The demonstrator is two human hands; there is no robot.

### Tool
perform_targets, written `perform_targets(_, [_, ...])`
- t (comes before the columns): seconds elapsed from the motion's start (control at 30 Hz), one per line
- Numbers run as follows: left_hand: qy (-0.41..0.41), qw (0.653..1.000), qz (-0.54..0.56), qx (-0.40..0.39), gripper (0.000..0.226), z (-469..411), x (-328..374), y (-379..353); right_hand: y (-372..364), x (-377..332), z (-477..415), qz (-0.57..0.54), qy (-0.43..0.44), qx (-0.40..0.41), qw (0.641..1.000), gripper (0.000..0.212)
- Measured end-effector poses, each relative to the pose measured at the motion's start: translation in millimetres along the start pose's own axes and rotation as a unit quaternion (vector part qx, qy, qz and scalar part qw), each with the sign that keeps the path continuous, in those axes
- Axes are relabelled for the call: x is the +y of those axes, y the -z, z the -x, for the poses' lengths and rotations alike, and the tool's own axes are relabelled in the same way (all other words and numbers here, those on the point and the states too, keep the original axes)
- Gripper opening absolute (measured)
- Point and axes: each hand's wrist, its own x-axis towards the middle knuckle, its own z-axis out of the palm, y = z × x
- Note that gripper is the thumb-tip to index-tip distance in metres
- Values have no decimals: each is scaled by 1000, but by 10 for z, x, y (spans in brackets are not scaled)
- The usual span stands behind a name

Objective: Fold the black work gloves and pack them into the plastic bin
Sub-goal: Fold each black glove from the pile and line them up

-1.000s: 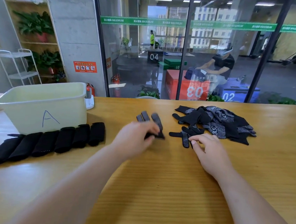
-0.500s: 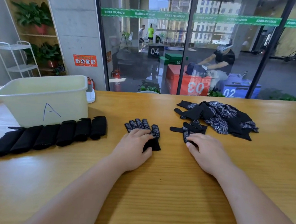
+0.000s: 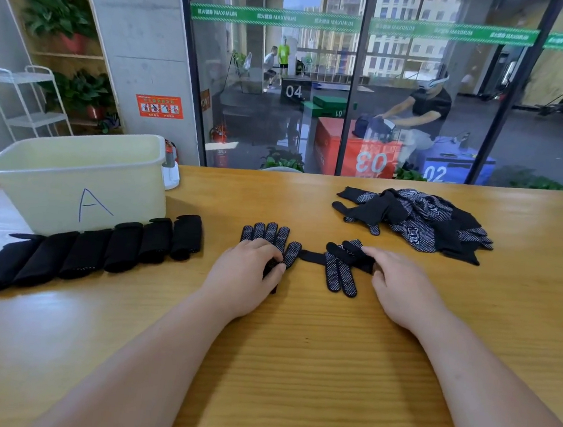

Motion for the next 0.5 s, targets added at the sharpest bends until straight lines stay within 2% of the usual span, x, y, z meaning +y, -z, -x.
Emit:
perform_targets(0.1, [3,1000,-3,9,32,-12,9,1,22,-13,12,-35,3,46,998,48])
perform_targets(0.23, [7,1000,1,14,31,-17,4,2,39,11,2,35,26,51,998,20])
perform_targets(0.5, [12,1000,2,16,31,-8,-16,-31,85,-55,13,96,37,69,992,19])
